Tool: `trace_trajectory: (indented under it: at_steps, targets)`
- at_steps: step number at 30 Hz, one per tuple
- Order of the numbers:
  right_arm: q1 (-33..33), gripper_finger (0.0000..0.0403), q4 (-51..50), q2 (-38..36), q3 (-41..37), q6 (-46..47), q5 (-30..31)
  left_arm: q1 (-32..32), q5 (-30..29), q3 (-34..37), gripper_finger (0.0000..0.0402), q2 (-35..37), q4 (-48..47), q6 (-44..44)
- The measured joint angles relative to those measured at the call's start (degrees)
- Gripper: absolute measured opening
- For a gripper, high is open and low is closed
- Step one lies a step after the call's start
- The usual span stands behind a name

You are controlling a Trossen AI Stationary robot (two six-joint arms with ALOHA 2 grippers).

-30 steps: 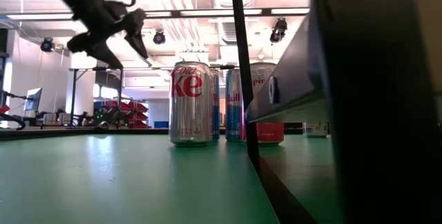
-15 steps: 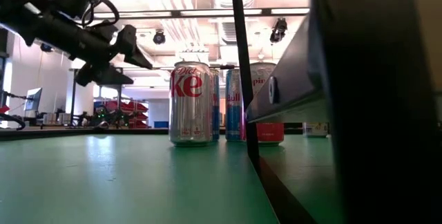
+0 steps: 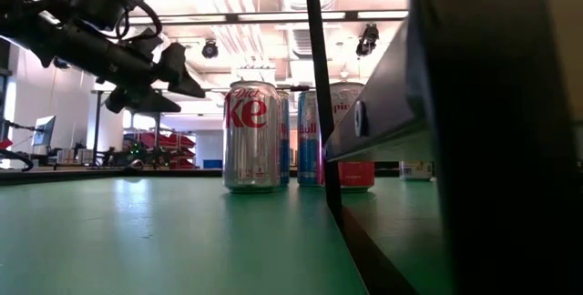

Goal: Place canned beverage on shelf
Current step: Put the right red-silver soda can on the shelf

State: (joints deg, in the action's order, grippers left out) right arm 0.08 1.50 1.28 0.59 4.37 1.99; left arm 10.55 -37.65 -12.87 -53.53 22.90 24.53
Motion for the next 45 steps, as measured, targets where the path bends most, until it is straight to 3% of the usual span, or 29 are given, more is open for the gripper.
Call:
trace_trajectory:
  at_steps: [5,18,29,39,45]
  targets:
    - [0.0,0.0022,0.0,0.0,0.0,0.0,0.0,0.0,-0.2,1.6,0.0363,4.3,-0.9,-0.3]
    - [0.0,0.0022,0.0,0.0,0.0,0.0,0.0,0.0,-0.4,11.9,0.0363,24.6,-3.6,-4.0]
    - [0.0,0.0022,0.0,0.0,0.0,0.0,0.0,0.0,-0.2,12.2,0.0363,38.4,-18.5,-4.6]
    - [0.0,0.0022,0.0,0.0,0.0,0.0,0.0,0.0,1.0,12.2,0.0363,43.8,-18.5,-19.4]
    - [0.0,0.0022,0.0,0.0,0.0,0.0,0.0,0.0,1.2,12.2,0.0363,47.5,-18.5,-23.4]
